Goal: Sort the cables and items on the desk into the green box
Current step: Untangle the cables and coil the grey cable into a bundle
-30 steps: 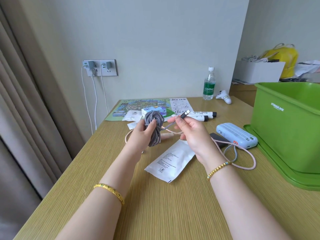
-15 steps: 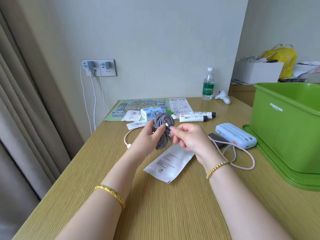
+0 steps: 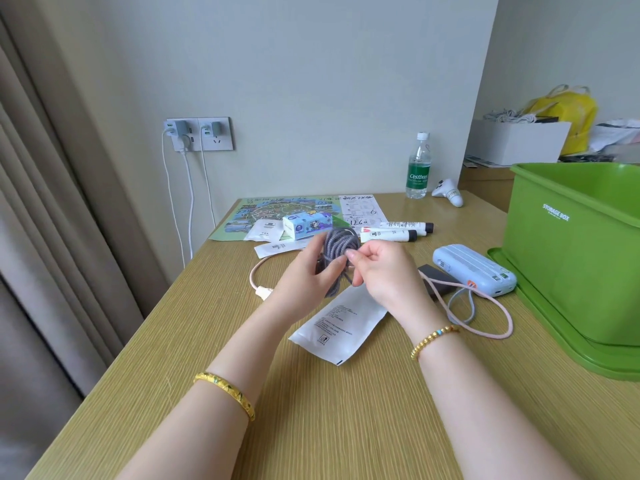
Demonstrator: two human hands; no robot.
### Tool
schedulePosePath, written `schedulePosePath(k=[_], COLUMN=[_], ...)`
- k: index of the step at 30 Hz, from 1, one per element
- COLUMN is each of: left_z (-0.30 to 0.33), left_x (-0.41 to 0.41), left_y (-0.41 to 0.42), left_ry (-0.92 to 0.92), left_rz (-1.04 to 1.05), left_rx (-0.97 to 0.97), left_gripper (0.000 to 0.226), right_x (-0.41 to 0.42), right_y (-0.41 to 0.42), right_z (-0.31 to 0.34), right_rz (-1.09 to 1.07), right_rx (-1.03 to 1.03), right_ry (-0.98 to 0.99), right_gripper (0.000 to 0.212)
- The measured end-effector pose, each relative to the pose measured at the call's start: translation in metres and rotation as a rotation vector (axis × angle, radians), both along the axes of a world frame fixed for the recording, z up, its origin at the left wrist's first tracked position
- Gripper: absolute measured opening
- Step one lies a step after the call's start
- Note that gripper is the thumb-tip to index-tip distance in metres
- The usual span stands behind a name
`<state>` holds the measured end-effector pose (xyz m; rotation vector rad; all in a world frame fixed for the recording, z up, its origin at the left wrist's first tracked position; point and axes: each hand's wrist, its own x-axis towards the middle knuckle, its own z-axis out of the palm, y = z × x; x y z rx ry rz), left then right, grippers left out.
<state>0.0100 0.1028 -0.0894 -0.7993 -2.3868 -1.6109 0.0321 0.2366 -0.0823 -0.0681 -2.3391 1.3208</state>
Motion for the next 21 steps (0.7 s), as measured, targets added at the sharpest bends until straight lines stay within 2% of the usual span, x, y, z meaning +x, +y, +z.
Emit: schedulePosePath(k=[2, 6, 9, 15, 19, 21], left_z=[-0.001, -0.002, -0.003, -0.003, -0.002, 0.0], left_x=[0.001, -0.005, -0.009, -0.004, -0.005, -0.005], left_y=[0.002, 0.0, -0.006, -0.002, -0.005, -0.005], left_ry=[0.025, -0.002, -0.028, 0.139, 0.0, -0.124], left_rz=[-0.018, 0.076, 0.211, -0.025, -0.041, -0.022], left_rx=[-0.011, 0.022, 0.028, -0.056, 0.006, 0.085], left_gripper=[0.022, 0.037, 0.05, 0.036, 0.032, 0.029], right_x=[-0.001, -0.001, -0.001, -0.001, -0.003, -0.003], right_y=[0.0, 0.0, 0.002, 0.002, 0.005, 0.01], right_z=[-0.002, 0.002, 0.005, 0.003, 0.001, 0.003], right_rz=[-0.018, 0.066, 0.17, 0.176, 0.067, 0.144], right_rx=[0.009, -0.32, -0.398, -0.465, -0.326, -0.386], right_ry=[-0.02, 0.055, 0.012, 0.014, 0.001, -0.07], right_gripper=[0.036, 0.019, 0.019, 0.023, 0.024, 0.027])
